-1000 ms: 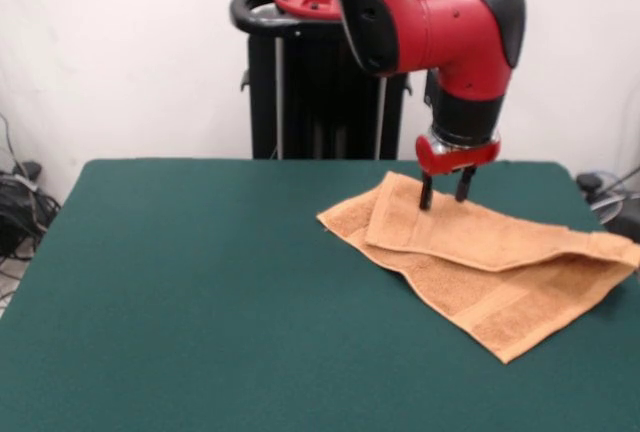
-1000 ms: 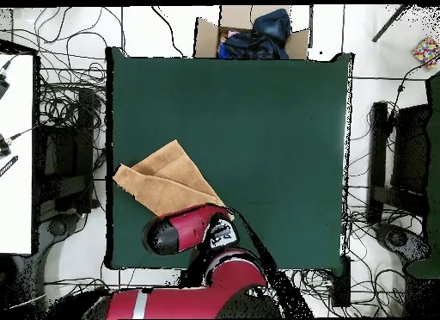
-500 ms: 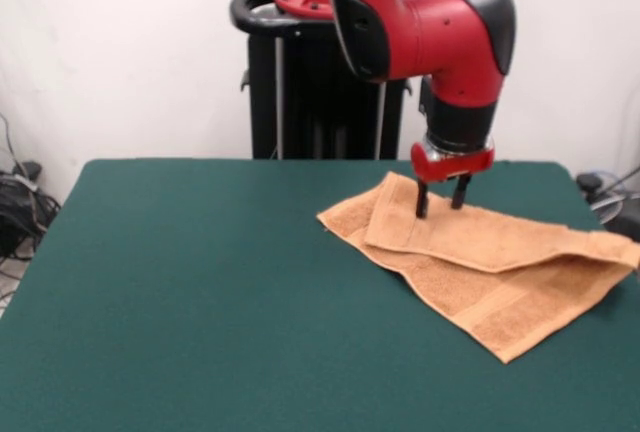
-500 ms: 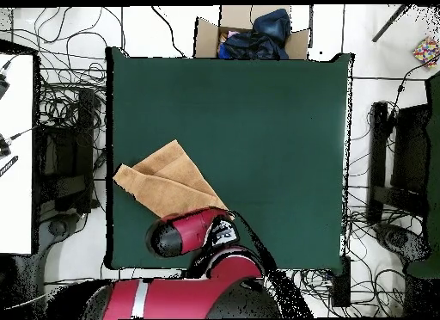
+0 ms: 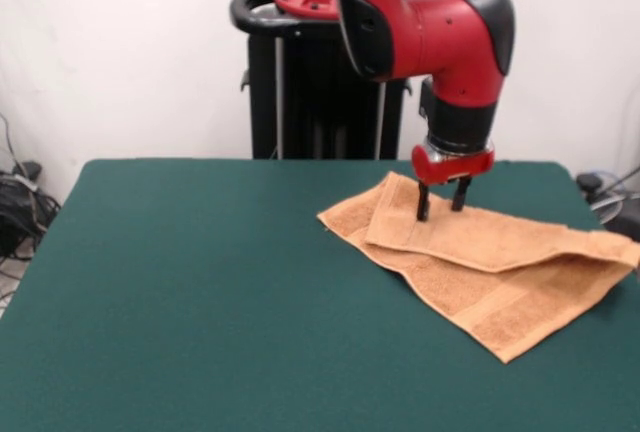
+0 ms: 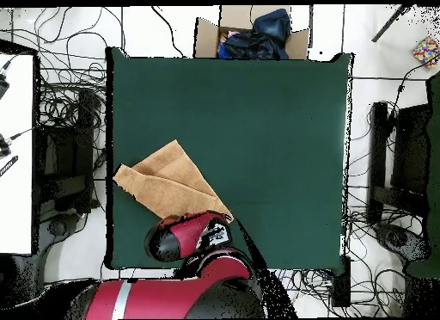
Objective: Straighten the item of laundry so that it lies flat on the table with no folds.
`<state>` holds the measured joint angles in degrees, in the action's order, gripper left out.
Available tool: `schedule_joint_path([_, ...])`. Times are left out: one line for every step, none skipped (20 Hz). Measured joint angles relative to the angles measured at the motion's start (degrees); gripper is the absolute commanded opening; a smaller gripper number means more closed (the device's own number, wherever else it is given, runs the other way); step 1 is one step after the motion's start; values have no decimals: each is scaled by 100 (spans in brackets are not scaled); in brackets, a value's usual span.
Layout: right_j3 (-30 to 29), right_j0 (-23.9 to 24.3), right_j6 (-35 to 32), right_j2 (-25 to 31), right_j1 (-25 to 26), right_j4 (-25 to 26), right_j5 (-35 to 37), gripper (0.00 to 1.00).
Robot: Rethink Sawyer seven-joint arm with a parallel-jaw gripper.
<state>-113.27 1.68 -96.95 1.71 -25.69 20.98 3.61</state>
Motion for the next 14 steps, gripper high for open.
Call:
schedule_joint_path([0, -15, 0, -13, 2, 0, -15, 100])
schedule_joint_path([0, -28, 0, -25, 2, 0, -26, 100])
schedule_joint_path([0, -43, 0, -36, 3, 0, -39, 100])
schedule_joint_path([0, -71, 0, -60, 7, 0, -65, 100])
schedule_joint_path([-1, -100, 0, -86, 11, 0, -100, 100])
schedule_joint_path([-2, -114, 0, -97, 12, 0, -117, 100])
schedule_joint_path([-2, -124, 0, -106, 13, 0, -128, 100])
schedule_joint_path([-2, -138, 0, -118, 15, 0, -143, 100])
schedule_joint_path([-2, -139, 0, -119, 15, 0, -143, 100])
schedule_joint_path([-2, -140, 0, -120, 15, 0, -143, 100])
schedule_joint_path([-2, -142, 0, -121, 16, 0, -144, 100])
schedule_joint_path([-2, -148, 0, -126, 16, 0, -153, 100])
schedule_joint_path([-3, -150, 0, -128, 17, 1, -157, 100])
schedule_joint_path([-8, -165, 0, -142, 17, 1, -182, 100])
